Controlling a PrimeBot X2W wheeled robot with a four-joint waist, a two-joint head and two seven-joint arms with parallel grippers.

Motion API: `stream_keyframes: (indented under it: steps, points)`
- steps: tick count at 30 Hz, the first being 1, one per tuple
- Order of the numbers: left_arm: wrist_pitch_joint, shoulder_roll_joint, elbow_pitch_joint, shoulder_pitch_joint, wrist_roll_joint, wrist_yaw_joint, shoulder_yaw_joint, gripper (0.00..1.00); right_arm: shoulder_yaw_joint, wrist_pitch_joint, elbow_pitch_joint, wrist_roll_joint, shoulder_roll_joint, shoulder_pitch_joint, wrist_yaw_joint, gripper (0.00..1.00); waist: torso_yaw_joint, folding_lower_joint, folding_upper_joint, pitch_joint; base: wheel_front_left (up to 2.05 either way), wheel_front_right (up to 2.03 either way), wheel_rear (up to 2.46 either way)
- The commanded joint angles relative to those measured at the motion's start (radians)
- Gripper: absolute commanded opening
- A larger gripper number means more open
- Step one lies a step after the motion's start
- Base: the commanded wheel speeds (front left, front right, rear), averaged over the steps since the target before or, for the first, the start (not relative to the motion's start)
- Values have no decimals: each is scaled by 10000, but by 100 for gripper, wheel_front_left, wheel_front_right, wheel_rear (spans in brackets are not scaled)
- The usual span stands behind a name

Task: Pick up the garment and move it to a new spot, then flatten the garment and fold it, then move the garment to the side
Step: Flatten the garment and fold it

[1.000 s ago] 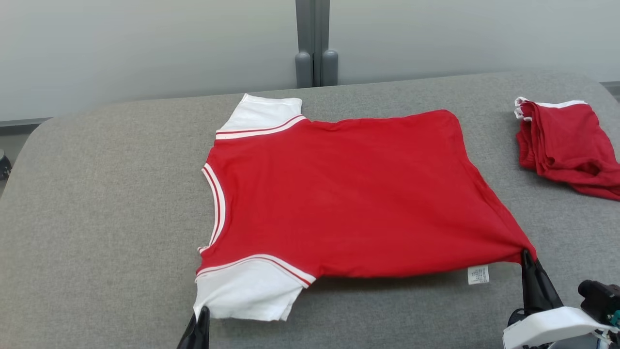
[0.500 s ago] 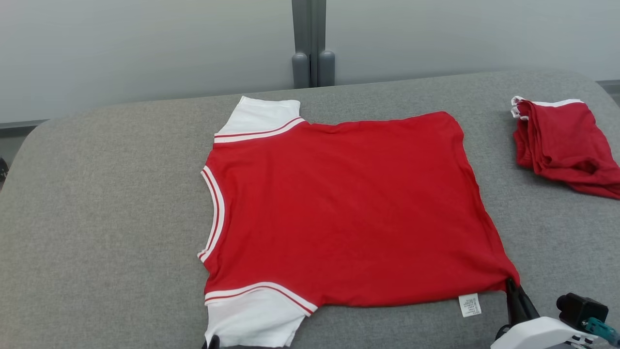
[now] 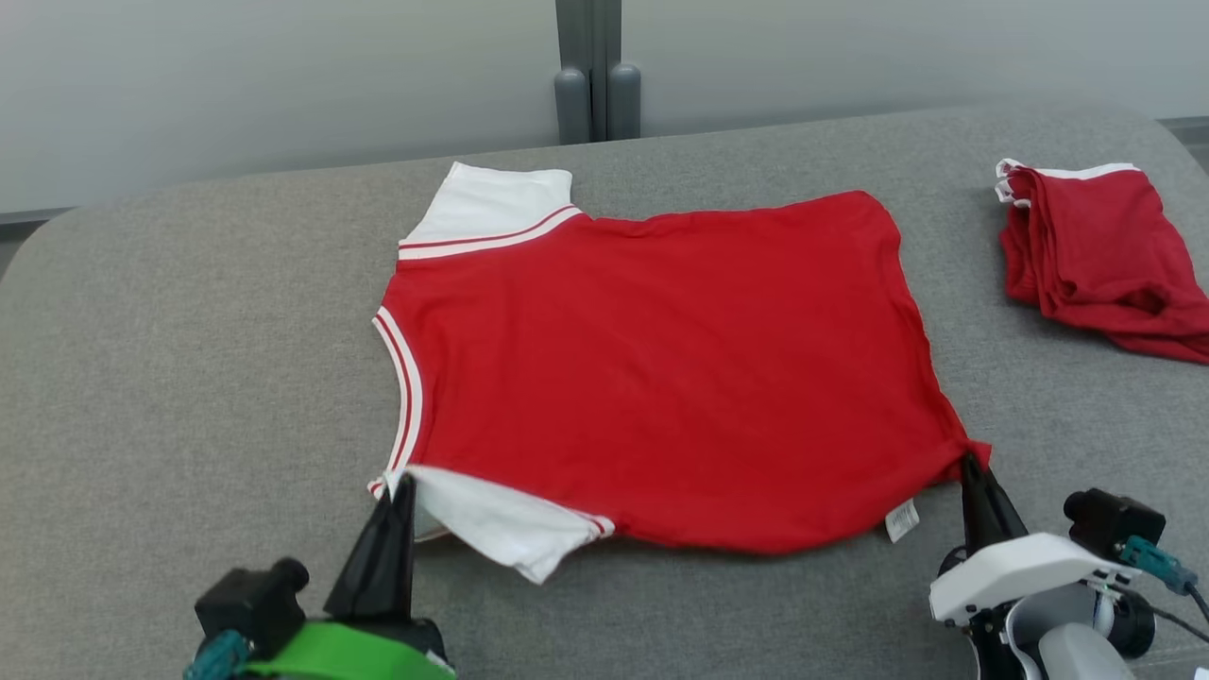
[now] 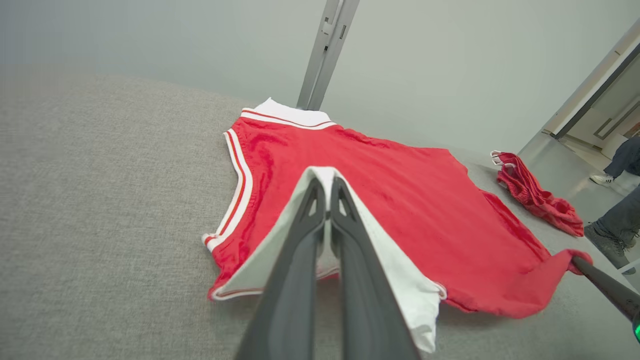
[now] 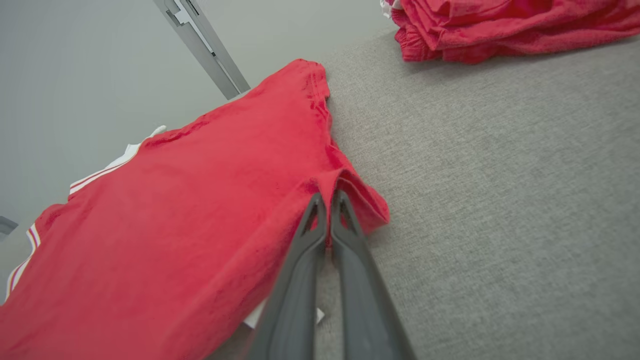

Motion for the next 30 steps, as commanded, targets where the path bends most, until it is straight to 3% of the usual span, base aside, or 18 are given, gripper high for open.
stream_keyframes:
  steps: [1,13,25,26,27,28,29,30]
  points:
    - [-100,26,146,-503,55,-87,117,0,-17,-110,-39,86,-29,-305,-10,0,-80,0,-1,244,0,0,0]
    - [-638,-585,3065,-3880,179,-576,480,0,-176,-347,1059,252,-27,-2512,-10,0,-326,0,-1,1449,0,0,0]
    - [-989,-970,4982,-5409,684,-947,975,0,169,-529,1897,244,-30,-3701,-10,0,-431,0,-1,2090,0,0,0]
    - [-988,-996,5036,-5468,736,-955,1049,0,193,-523,1848,235,-28,-3731,-10,11,-432,0,-1,2095,0,0,0]
    - [-992,-1038,5066,-5527,827,-959,1153,0,202,-510,1761,205,-28,-3750,-10,36,-432,0,-1,2091,0,0,0]
    - [-993,-1073,5047,-5552,938,-976,1227,35,197,-511,1664,127,-30,-3745,-10,91,-433,0,-1,2082,0,0,0]
    - [-995,-1138,5024,-5542,1055,-1011,1293,89,204,-511,1564,97,-27,-3704,-10,100,-428,0,-1,2062,0,0,0]
    - [-994,-1197,5005,-5518,1104,-1055,1352,100,199,-512,1463,69,-27,-3657,-10,100,-422,0,-1,2040,0,0,0]
